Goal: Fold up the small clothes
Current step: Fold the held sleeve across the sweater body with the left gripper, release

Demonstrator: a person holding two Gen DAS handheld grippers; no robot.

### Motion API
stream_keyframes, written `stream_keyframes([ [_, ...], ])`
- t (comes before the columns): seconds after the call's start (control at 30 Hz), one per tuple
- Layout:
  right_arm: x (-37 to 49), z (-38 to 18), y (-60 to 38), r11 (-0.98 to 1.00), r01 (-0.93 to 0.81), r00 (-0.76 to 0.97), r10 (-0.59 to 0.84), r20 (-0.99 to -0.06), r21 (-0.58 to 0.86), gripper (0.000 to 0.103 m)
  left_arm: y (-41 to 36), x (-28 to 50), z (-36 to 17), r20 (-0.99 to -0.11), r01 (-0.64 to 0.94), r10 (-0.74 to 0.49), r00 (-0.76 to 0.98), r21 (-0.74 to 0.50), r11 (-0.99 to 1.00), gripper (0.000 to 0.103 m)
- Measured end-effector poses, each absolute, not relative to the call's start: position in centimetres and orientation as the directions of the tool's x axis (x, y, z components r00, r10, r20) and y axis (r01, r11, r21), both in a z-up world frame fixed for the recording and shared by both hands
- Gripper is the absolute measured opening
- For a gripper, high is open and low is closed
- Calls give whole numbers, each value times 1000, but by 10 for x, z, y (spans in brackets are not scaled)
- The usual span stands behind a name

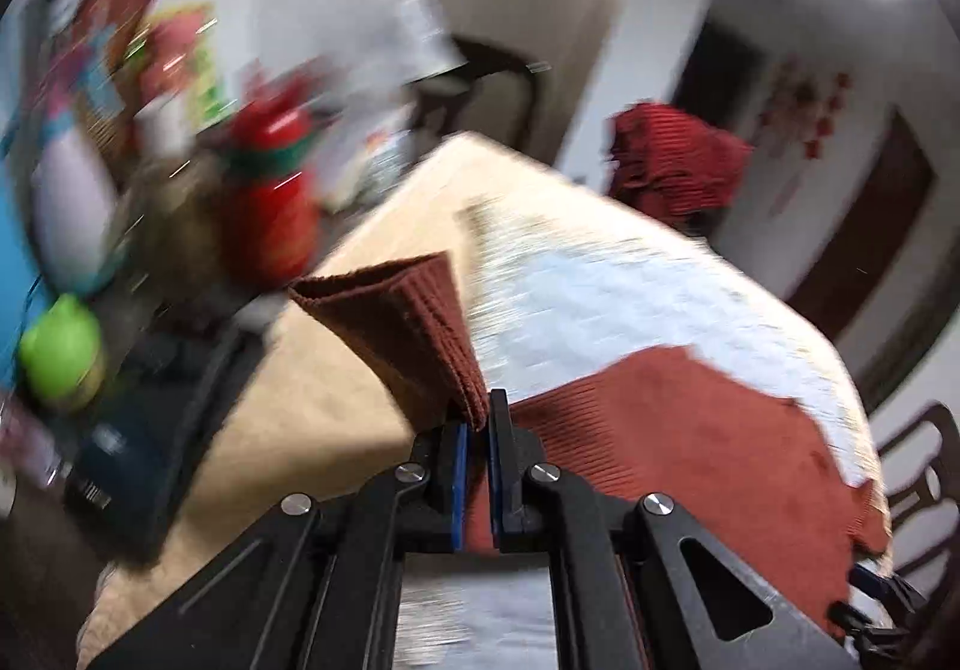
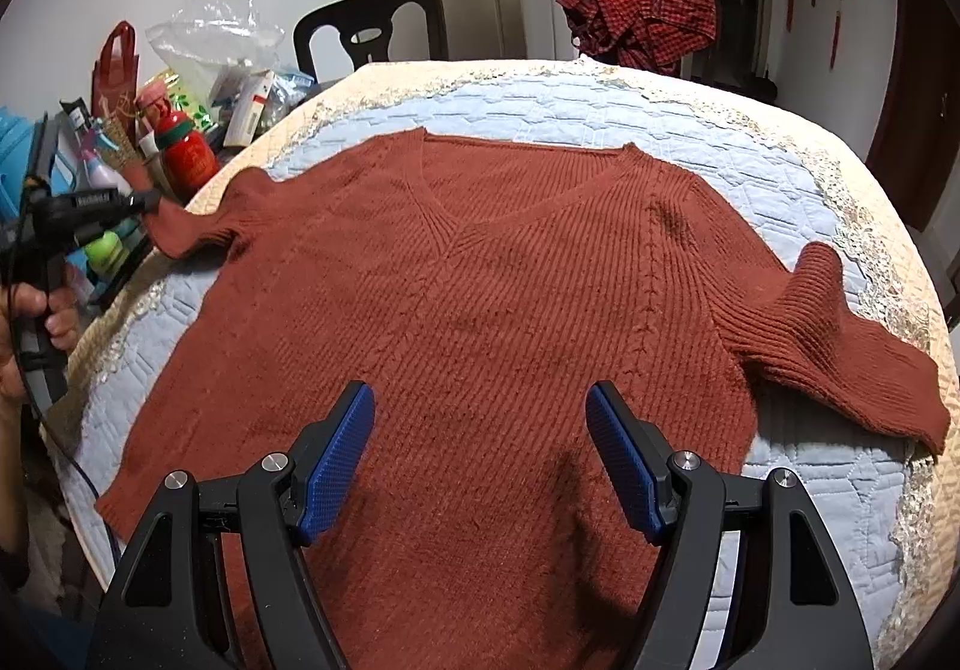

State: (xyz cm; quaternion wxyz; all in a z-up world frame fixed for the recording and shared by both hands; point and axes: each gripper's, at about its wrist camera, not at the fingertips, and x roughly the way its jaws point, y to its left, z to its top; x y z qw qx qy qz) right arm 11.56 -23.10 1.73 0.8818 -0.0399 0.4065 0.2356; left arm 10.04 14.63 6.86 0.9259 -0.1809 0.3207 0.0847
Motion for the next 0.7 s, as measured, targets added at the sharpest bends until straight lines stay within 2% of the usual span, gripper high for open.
stream_keyframes([
  [0.2,116,23,-235,887,-439,570,397,-720,142,73,58,130,94,-565,32,-188,803,-274,961,7],
  [0.33,118,24,-243,892,-415,569,410,-713,182,73,1,153,76,-610,220,-358,707,-292,931,8],
  [0.43,120,23,-249,891,-401,563,422,-710,212,73,-20,157,58,-650,284,-425,630,-316,905,8],
  [0.5,121,23,-252,891,-390,559,429,-710,231,73,-19,153,54,-652,288,-438,619,-330,899,10],
  [0.63,127,21,-253,880,-382,537,460,-707,282,73,10,135,64,-621,238,-398,676,-327,915,33],
  [0.7,133,21,-249,866,-389,521,488,-700,313,71,32,137,68,-618,177,-337,710,-306,935,35],
])
